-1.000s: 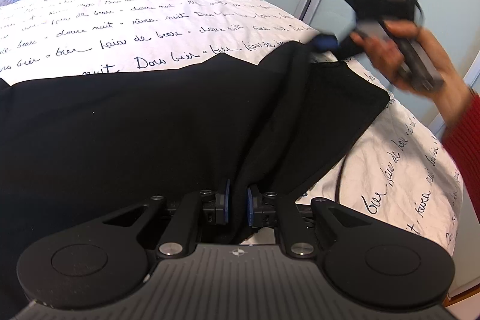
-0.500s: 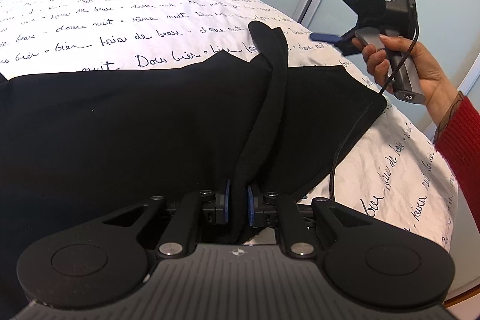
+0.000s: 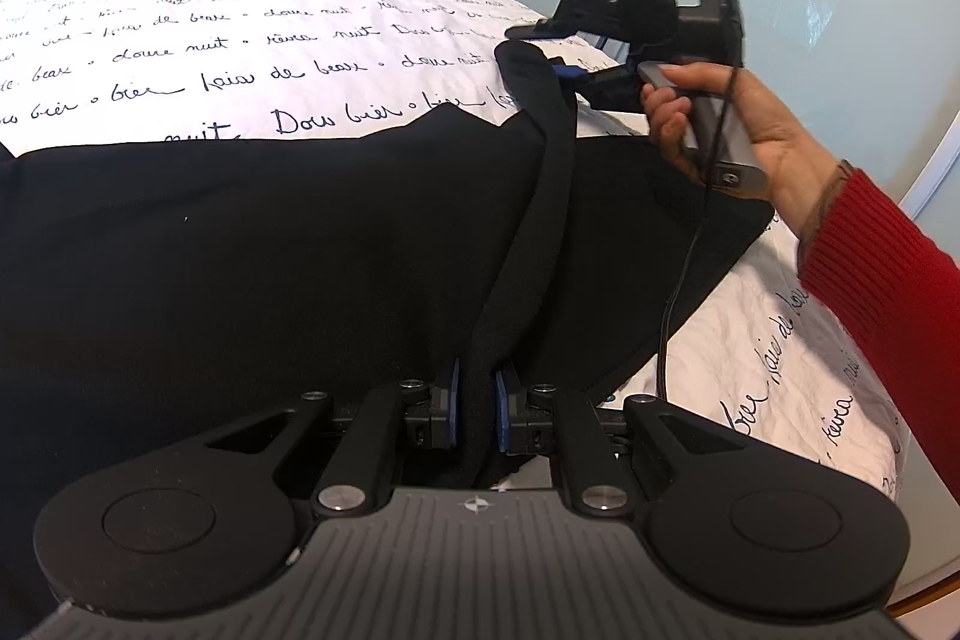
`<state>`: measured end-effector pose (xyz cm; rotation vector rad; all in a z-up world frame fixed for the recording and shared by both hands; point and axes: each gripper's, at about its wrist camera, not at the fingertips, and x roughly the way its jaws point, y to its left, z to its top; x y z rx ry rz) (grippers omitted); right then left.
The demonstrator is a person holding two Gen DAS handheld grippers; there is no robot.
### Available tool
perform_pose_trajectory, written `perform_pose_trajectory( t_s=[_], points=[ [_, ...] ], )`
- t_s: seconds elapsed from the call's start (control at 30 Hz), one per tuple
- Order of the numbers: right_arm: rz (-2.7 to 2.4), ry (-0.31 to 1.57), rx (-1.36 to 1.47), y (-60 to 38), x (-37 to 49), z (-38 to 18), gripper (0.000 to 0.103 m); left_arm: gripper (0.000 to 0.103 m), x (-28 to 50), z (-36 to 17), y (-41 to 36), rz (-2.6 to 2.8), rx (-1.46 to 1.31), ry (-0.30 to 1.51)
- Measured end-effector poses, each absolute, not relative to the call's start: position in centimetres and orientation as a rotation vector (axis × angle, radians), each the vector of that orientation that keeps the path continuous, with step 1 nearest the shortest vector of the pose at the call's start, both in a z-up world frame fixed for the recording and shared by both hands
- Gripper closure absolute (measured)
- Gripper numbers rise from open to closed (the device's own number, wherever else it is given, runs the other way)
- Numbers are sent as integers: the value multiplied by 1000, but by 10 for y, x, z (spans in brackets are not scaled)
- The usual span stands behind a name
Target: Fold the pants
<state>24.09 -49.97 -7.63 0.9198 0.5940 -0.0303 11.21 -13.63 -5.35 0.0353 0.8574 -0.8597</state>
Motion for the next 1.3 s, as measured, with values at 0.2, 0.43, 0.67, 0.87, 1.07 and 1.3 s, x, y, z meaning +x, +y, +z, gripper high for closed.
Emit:
perform_pose_trajectory(
  t_s=[0.2, 0.43, 0.67, 0.87, 1.07, 1.3],
  points=[
    [-73, 575, 942, -506, 248, -87, 92, 82, 113, -54, -135, -863, 24, 861],
    [-165, 494, 726, -494, 215, -51, 98, 85, 112, -52, -137, -849, 35, 849],
    [-273, 405, 324, -465, 173, 12, 98, 90, 100, -45, -144, -828, 72, 787],
    [-282, 293, 44, -425, 162, 51, 98, 90, 97, -31, -137, -774, -1, 727],
    [-407, 282, -68, -420, 122, 46, 98, 90, 95, -36, -143, -808, 44, 767],
    [-501, 555, -22, -457, 109, -12, 98, 89, 96, -42, -148, -803, 57, 790]
  ],
)
